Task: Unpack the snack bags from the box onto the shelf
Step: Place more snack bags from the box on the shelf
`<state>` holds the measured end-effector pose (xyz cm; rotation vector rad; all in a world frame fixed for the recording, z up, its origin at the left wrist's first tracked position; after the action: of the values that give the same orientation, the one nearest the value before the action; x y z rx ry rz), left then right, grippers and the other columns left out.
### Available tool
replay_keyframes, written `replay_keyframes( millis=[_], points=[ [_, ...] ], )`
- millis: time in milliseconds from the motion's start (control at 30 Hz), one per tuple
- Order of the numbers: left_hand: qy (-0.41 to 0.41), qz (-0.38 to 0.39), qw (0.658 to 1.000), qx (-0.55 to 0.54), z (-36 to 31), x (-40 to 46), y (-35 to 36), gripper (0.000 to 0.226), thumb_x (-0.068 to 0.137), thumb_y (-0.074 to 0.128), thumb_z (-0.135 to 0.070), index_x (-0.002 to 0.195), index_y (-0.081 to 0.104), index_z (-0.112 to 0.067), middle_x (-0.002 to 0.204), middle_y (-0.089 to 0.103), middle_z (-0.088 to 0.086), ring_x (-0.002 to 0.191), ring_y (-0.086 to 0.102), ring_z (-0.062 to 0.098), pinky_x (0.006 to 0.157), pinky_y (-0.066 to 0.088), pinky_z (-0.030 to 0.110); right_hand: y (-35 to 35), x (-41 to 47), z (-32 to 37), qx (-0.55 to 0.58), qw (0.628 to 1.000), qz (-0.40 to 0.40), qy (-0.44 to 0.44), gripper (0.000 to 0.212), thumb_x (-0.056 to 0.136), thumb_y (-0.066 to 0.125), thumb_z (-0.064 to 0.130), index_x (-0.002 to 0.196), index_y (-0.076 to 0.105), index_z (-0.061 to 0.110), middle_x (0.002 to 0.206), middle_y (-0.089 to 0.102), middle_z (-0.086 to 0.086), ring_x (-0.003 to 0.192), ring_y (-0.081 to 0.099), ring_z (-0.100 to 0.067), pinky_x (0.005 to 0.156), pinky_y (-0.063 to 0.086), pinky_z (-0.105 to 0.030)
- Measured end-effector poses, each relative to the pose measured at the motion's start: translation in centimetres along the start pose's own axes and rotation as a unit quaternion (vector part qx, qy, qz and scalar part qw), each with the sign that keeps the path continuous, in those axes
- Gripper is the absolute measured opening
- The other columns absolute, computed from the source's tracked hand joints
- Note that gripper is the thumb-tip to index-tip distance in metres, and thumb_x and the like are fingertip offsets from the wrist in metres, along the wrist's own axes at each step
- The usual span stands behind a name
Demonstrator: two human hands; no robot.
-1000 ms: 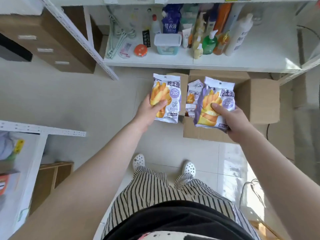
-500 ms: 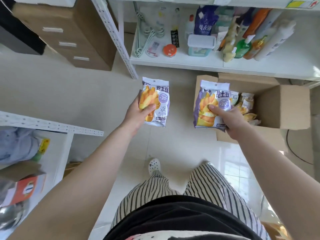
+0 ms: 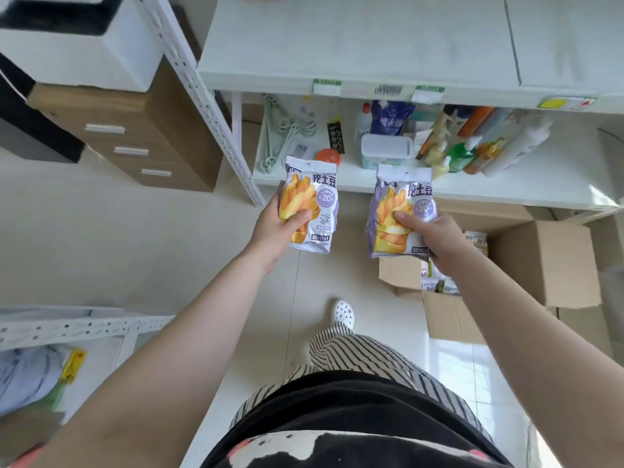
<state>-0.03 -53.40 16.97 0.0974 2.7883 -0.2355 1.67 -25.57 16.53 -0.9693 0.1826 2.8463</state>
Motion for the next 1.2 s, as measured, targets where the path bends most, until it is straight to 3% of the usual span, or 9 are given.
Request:
replay_keyframes(
  millis=[167, 300, 433, 567, 667, 800, 900, 1200],
  points=[
    [0.022, -0.006, 1.0, -0.001, -3.7, 5.7, -0.2, 0.061, 0.087, 0.069, -0.023, 0.142, 0.042, -0.028, 0.129, 0.06, -0.012, 0.119, 0.057, 0.007, 0.104, 0.043, 0.032, 0.7, 4.4, 5.4, -0.016, 1.0, 0.015, -0.016, 0.041, 0.079, 0.078, 0.016, 0.117, 0.063, 0.009, 0.103, 0.074, -0.008, 0.086, 0.072, -0.024, 0.075, 0.061, -0.036],
    [0.037, -0.016, 0.999, -0.022, -7.2, 9.5, -0.4, 0.064, 0.086, 0.069, -0.023, 0.143, 0.041, -0.025, 0.129, 0.06, -0.011, 0.118, 0.057, 0.006, 0.103, 0.043, 0.029, 1.6, 6.8, 9.6, -0.005, 0.999, 0.012, -0.034, 0.038, 0.076, 0.079, 0.019, 0.11, 0.066, 0.01, 0.1, 0.074, -0.008, 0.082, 0.073, -0.021, 0.071, 0.062, -0.033],
    [0.078, -0.016, 0.997, -0.023, -11.2, 13.9, -1.1, 0.061, 0.089, 0.067, -0.017, 0.143, 0.041, -0.021, 0.129, 0.06, -0.008, 0.118, 0.057, 0.007, 0.1, 0.043, 0.025, 3.1, 9.2, 13.6, 0.02, 0.998, 0.017, -0.053, 0.056, 0.069, 0.08, 0.023, 0.121, 0.063, 0.008, 0.108, 0.073, -0.009, 0.09, 0.072, -0.024, 0.077, 0.061, -0.037],
    [0.105, 0.013, 0.994, -0.017, -14.1, 19.0, -1.6, 0.067, 0.087, 0.068, -0.02, 0.146, 0.037, -0.02, 0.134, 0.057, -0.006, 0.123, 0.054, 0.008, 0.11, 0.039, 0.036, 4.3, 11.7, 16.9, 0.053, 0.995, -0.005, -0.081, 0.04, 0.079, 0.075, 0.015, 0.116, 0.063, 0.006, 0.107, 0.073, -0.011, 0.086, 0.073, -0.021, 0.069, 0.061, -0.031],
    [0.116, 0.028, 0.993, -0.001, -15.8, 22.6, -2.1, 0.079, 0.08, 0.07, -0.035, 0.148, 0.031, -0.024, 0.14, 0.053, -0.007, 0.127, 0.051, 0.01, 0.111, 0.037, 0.041, 5.0, 13.3, 19.1, 0.077, 0.993, -0.015, -0.088, 0.027, 0.082, 0.073, 0.012, 0.107, 0.064, 0.01, 0.098, 0.075, -0.007, 0.08, 0.074, -0.019, 0.064, 0.06, -0.03],
    [0.112, 0.028, 0.993, -0.001, -18.0, 26.3, -2.0, 0.064, 0.094, 0.057, -0.035, 0.15, 0.026, -0.026, 0.145, 0.046, -0.007, 0.13, 0.046, 0.01, 0.112, 0.036, 0.037, 5.3, 15.2, 21.4, 0.1, 0.989, -0.028, -0.104, 0.027, 0.083, 0.072, 0.011, 0.108, 0.064, 0.01, 0.095, 0.076, -0.004, 0.081, 0.074, -0.019, 0.066, 0.061, -0.032],
    [0.087, 0.016, 0.996, -0.023, -19.0, 28.6, -0.9, 0.054, 0.101, 0.04, -0.04, 0.151, 0.023, -0.029, 0.154, 0.032, -0.011, 0.139, 0.033, 0.008, 0.115, 0.026, 0.03, 5.2, 16.6, 23.0, 0.125, 0.985, -0.028, -0.116, 0.024, 0.086, 0.07, 0.012, 0.108, 0.064, 0.01, 0.094, 0.076, -0.004, 0.082, 0.074, -0.019, 0.069, 0.061, -0.032],
    [0.064, 0.003, 0.997, -0.051, -21.7, 35.3, 5.3, 0.052, 0.103, 0.037, -0.034, 0.151, 0.019, -0.03, 0.155, 0.027, -0.009, 0.14, 0.028, 0.01, 0.102, 0.023, 0.023, 3.9, 23.0, 28.6, 0.12, 0.983, 0.021, -0.138, 0.034, 0.087, 0.068, 0.011, 0.119, 0.062, 0.004, 0.102, 0.074, -0.008, 0.085, 0.073, -0.021, 0.07, 0.06, -0.032]
  ],
)
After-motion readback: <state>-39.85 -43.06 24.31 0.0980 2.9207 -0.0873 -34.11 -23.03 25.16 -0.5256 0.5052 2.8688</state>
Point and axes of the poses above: each hand's wrist, its own x-axis towards the middle knuckle, its own y-axis out of the palm, z = x × y, the point moved 4 cm from there along x, towards the middle knuckle
